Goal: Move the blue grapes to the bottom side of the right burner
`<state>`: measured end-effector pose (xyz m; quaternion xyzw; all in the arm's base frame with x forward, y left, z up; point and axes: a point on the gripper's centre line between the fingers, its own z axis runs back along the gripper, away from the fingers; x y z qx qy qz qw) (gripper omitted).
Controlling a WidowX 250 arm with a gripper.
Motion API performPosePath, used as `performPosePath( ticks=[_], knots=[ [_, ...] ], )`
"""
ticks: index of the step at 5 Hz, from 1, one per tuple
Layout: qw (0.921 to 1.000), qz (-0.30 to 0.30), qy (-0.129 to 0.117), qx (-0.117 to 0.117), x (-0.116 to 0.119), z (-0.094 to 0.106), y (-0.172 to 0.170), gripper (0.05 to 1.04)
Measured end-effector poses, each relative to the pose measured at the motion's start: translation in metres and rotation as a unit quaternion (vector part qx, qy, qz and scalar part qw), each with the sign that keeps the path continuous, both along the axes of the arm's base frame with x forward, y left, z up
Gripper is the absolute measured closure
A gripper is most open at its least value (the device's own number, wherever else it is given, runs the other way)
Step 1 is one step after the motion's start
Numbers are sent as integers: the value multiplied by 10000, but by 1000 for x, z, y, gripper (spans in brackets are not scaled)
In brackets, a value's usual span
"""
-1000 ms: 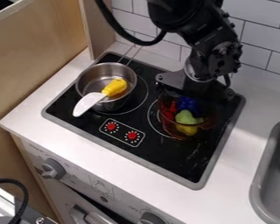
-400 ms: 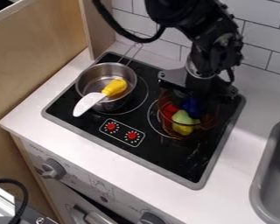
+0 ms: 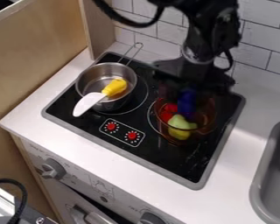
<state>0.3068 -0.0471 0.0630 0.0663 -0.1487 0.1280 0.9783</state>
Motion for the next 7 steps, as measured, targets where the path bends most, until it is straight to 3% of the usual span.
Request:
performPosePath(
  ticks=[3,5,7],
  knots=[
    [9994,-54,304,157,-8,28,7,575],
    [9979,-375,410,335,-51,46,27,575],
    [9973,-409,398,468,-77,32,31,575]
  ],
)
